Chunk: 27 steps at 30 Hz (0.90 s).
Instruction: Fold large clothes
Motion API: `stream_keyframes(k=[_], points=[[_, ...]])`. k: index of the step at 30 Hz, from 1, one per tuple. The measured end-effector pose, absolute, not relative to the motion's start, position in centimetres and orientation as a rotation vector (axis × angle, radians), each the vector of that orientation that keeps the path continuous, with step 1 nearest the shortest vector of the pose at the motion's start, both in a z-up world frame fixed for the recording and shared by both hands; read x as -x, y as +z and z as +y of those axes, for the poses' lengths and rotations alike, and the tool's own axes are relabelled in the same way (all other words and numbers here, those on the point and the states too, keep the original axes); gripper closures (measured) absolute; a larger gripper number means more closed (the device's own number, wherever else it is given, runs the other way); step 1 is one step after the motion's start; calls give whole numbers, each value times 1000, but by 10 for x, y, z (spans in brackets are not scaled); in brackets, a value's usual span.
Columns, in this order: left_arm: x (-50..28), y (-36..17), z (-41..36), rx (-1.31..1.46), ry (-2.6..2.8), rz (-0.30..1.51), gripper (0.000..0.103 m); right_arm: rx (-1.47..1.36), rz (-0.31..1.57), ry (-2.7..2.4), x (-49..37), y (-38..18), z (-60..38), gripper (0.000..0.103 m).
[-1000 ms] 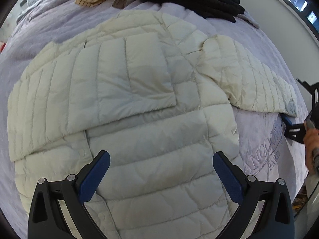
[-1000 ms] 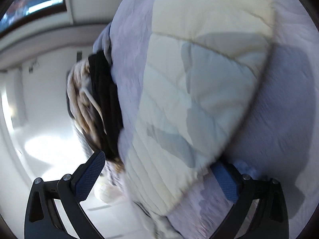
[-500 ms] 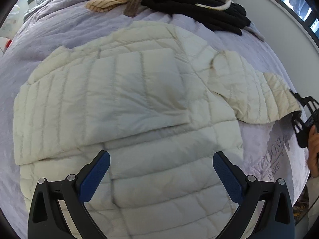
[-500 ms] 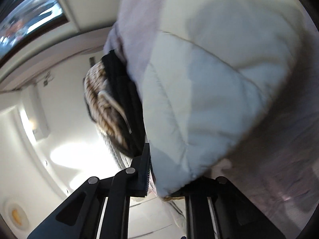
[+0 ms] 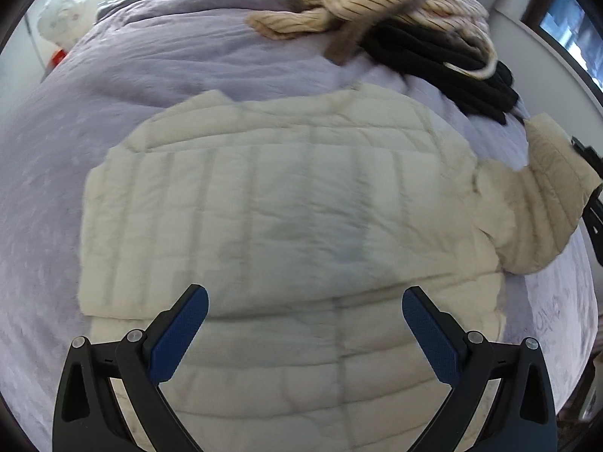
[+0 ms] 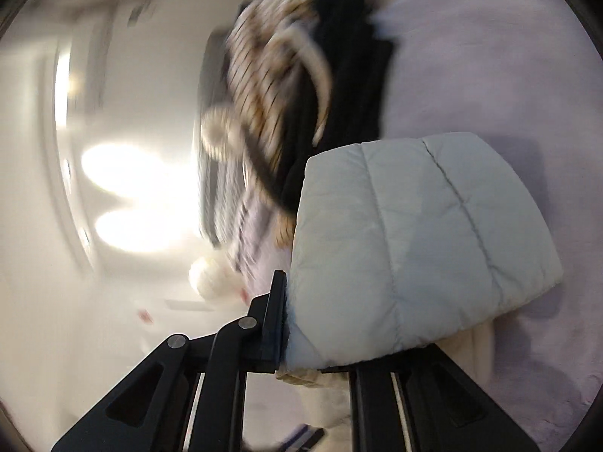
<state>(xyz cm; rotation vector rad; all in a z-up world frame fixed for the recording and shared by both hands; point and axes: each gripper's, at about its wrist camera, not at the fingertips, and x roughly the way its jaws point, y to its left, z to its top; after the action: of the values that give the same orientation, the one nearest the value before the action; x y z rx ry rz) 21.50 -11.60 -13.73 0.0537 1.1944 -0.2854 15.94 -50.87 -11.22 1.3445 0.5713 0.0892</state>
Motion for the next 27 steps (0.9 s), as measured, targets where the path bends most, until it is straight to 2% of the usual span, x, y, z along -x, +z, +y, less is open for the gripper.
stream_keyframes(k=[6, 12, 18, 19, 20, 21, 23, 27], points=[[-224, -138, -77, -14, -207, 1175, 0, -998, 805, 166, -228, -103, -393, 90], [-235, -145, -42, 18, -141, 1164, 0, -809, 984, 199, -255, -140, -304, 90], [-243, -154, -30, 61, -120, 1164, 0, -577, 1126, 107, -257, -171, -259, 87], [-242, -155, -29, 67, -121, 1165, 0, -562, 1128, 97, -256, -171, -257, 84], [-242, -156, -29, 75, -122, 1167, 0, -556, 1124, 90, -254, -169, -255, 72], [-244, -158, -28, 87, -124, 1171, 0, -559, 1120, 88, -251, -166, -255, 48], [-244, -158, -28, 101, -131, 1173, 0, -583, 1096, 91, -248, -157, -256, 27], [-249, -155, -29, 128, -161, 1162, 0, -716, 1044, 70, -231, -145, -267, 27]])
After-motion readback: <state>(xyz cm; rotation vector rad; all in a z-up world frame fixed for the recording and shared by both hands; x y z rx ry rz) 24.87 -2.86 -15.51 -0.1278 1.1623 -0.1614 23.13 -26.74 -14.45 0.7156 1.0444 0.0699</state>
